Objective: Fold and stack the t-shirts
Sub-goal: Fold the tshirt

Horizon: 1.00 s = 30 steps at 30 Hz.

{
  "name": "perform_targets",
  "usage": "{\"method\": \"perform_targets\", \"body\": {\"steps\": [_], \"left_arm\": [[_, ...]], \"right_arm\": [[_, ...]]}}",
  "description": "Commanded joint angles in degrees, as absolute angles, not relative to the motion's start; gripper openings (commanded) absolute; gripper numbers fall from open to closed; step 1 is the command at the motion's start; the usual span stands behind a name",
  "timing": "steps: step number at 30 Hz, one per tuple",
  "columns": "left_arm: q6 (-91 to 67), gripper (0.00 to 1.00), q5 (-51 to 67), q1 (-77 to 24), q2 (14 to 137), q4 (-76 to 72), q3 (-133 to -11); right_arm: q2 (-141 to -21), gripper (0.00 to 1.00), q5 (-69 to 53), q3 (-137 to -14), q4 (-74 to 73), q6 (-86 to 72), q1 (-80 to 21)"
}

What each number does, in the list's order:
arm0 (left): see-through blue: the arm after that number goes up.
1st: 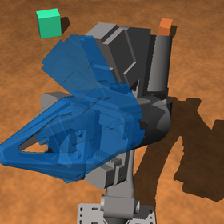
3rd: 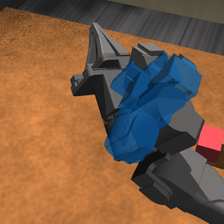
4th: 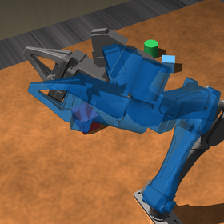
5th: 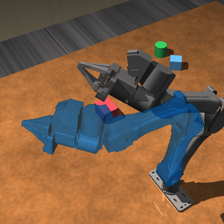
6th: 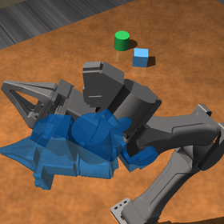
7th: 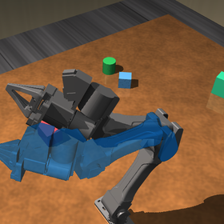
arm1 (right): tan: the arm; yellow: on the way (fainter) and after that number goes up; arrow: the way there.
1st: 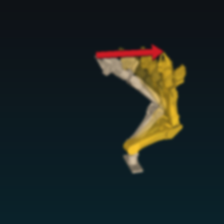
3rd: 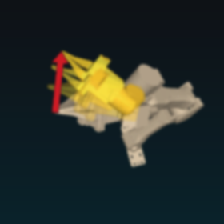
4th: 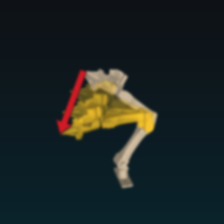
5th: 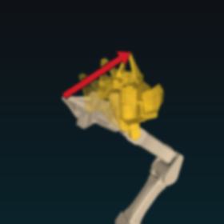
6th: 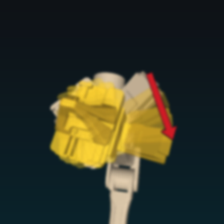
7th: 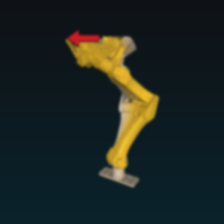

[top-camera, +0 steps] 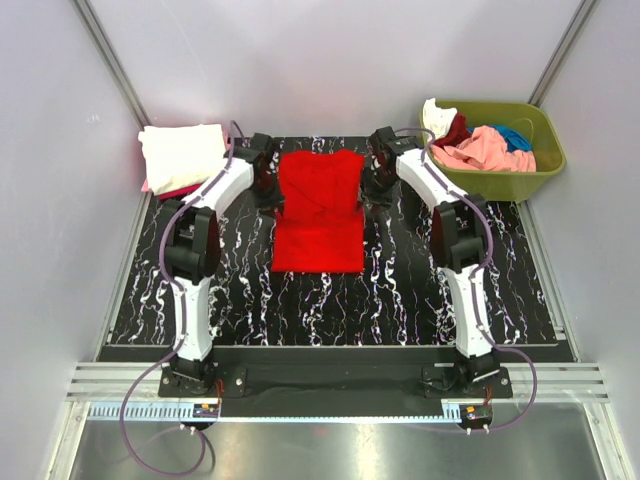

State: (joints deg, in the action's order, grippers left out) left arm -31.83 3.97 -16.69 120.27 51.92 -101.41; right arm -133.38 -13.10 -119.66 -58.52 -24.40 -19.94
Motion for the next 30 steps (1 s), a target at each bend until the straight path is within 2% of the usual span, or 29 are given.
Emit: {"method": "perform_targets", "body": {"steps": [1, 2, 4, 5, 6, 7, 11, 16, 19, 23, 30], "left_arm": [[-28.7, 0.3, 6.3, -12.5, 125.7, 58.5, -117.8], [-27.7, 0.38, 7.2, -12.1, 127.9, 60.4, -122.0], [-26.6, 0.49, 7.2, -11.7, 128.1, 64.2, -130.4], [-26.3, 0.57, 6.5, -11.7, 125.8, 63.3, -129.9], [-26.1, 0.59, 6.5, -11.8, 123.9, 62.1, -127.7], [-26.4, 0.6, 6.4, -11.8, 121.6, 60.5, -124.8], [-28.5, 0.6, 7.6, -12.0, 107.6, 50.6, -102.9], [-31.2, 0.59, 9.4, -12.6, 95.8, 42.1, -81.8], [-33.2, 0.59, 12.6, -12.7, 89.8, 36.5, -70.0], [-35.4, 0.6, 17.3, -12.7, 83.6, 27.6, -56.3], [-38.3, 0.61, 18.9, -12.7, 80.4, 19.0, -45.8]], "right_arm": [[-138.5, 0.59, -15.6, -133.8, -64.7, -24.2, -16.7], [-139.8, 0.61, -16.5, -142.2, -66.7, -24.3, -15.8], [-140.8, 0.66, -16.2, -147.5, -70.3, -24.3, -15.7], [-138.3, 0.67, -16.3, -146.9, -69.4, -24.3, -15.7], [-136.1, 0.67, -16.9, -144.2, -67.7, -24.3, -15.7], [-133.5, 0.68, -18.2, -135.7, -65.5, -24.4, -15.7], [-118.5, 0.68, -22.1, -113.1, -52.5, -25.0, -15.9], [-108.7, 0.7, -27.7, -88.4, -44.6, -24.8, -16.1], [-104.7, 0.74, -33.4, -77.0, -37.9, -25.9, -16.1], [-103.0, 0.75, -35.9, -70.0, -33.1, -26.5, -16.3], [-106.9, 0.74, -36.3, -68.9, -30.6, -26.1, -17.5]]}}
